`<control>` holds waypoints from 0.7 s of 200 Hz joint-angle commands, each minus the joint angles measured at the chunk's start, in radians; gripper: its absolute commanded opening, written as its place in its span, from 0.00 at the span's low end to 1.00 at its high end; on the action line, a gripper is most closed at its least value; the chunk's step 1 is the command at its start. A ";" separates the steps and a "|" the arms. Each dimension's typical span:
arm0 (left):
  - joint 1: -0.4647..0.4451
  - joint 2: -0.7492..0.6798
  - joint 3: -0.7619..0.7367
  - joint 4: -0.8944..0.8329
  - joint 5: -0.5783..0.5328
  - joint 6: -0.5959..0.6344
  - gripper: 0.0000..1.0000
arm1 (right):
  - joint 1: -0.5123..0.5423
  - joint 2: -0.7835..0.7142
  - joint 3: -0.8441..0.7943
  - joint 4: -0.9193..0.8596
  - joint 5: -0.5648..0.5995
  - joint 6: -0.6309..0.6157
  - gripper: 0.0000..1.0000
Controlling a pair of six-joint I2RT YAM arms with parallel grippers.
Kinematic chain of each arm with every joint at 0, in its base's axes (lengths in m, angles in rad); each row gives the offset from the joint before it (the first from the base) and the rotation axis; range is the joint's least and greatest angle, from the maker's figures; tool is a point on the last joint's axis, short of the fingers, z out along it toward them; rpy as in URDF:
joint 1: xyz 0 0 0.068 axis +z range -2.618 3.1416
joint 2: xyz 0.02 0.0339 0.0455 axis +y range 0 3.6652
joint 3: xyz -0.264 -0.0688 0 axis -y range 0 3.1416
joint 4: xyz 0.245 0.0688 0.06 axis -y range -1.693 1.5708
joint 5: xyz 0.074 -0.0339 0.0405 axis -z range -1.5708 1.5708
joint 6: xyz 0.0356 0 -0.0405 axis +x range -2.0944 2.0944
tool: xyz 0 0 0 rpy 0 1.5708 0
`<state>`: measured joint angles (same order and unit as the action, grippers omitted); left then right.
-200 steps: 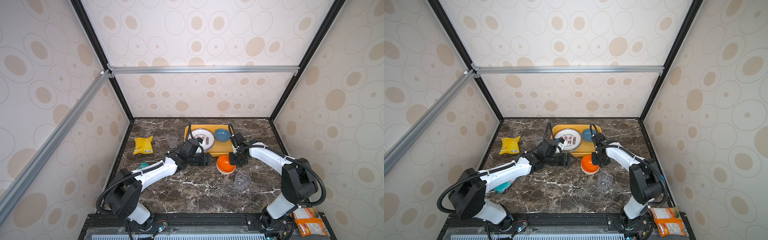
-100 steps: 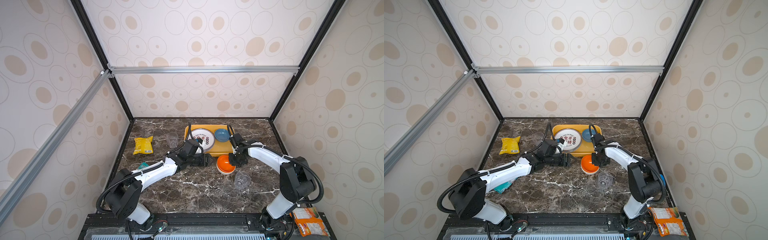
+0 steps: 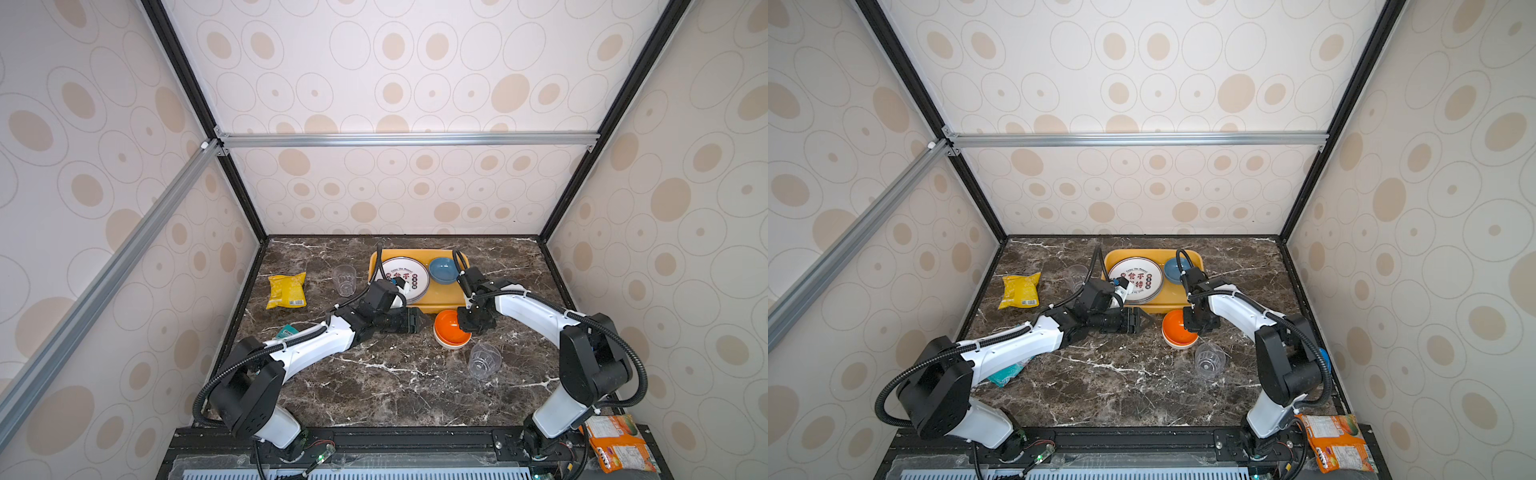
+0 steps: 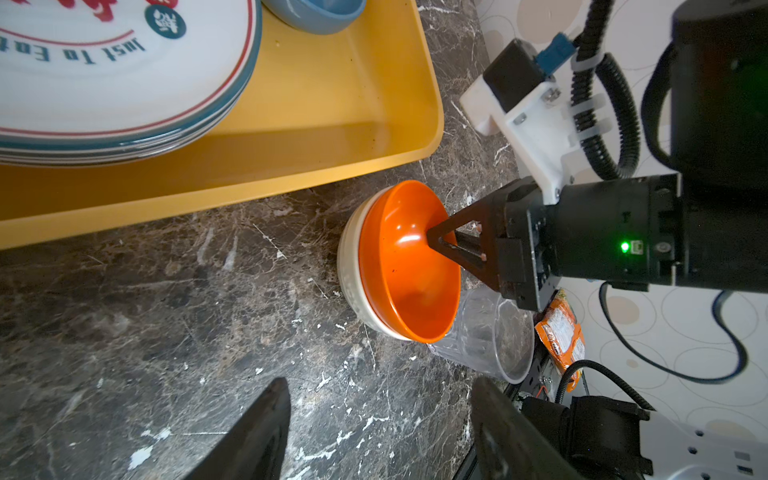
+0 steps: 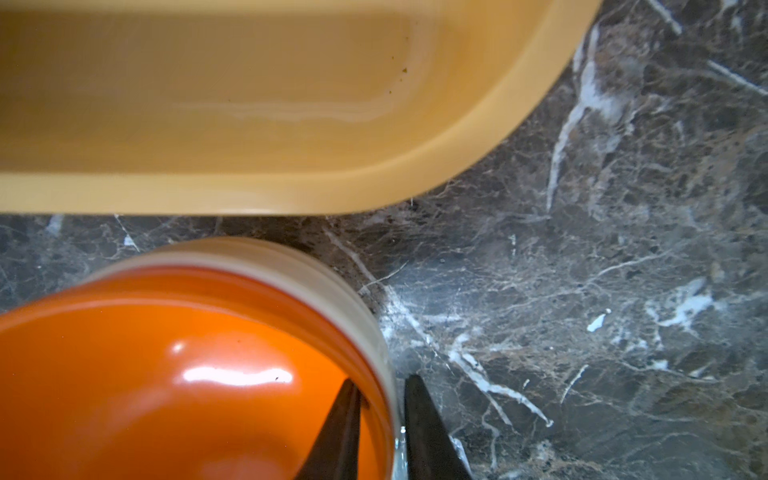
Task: Place the mixed dishes into the plastic bin
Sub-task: 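Pinch the rim of the orange bowl with the right gripper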
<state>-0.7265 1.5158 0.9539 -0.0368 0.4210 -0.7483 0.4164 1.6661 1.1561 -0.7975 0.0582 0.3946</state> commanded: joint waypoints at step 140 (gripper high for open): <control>-0.005 0.017 -0.001 0.035 0.012 -0.003 0.66 | 0.021 -0.028 0.056 -0.075 0.045 -0.021 0.11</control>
<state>-0.7265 1.5204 0.9531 -0.0170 0.4252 -0.7486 0.4274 1.6585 1.1931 -0.8448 0.0837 0.3790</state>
